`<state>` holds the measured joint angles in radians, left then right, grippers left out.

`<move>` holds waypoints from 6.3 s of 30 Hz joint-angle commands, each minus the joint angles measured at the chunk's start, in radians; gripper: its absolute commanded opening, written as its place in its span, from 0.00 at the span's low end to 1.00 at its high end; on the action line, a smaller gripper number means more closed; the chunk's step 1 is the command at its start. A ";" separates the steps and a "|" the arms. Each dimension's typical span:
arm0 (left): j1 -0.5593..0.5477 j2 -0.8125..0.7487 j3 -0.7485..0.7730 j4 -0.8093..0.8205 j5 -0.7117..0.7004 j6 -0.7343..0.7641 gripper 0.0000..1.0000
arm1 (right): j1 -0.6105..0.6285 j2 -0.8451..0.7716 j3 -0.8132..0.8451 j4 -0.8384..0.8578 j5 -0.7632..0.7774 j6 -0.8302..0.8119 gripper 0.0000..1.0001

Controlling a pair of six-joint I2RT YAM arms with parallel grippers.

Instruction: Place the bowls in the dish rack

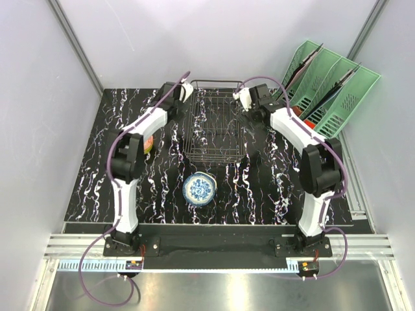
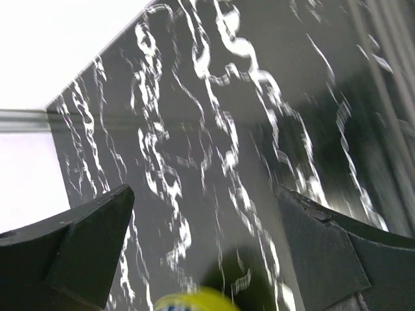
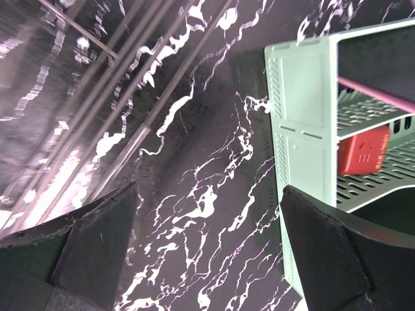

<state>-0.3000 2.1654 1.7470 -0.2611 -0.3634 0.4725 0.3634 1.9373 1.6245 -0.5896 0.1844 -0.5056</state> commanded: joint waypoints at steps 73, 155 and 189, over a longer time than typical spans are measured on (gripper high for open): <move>-0.120 0.085 0.172 0.071 0.041 0.036 0.99 | 0.034 0.105 0.227 0.039 -0.099 0.096 1.00; 0.348 -0.345 -0.442 -0.036 0.233 -0.052 0.46 | 0.035 -0.524 -0.203 -0.006 -0.166 0.053 1.00; 0.357 -0.338 -0.426 -0.075 0.302 -0.038 0.00 | 0.035 -0.526 -0.201 -0.009 -0.175 0.062 1.00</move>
<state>0.0486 1.8523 1.2987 -0.3355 -0.1081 0.4286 0.3912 1.4212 1.3930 -0.6003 0.0319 -0.4545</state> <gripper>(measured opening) 0.208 0.994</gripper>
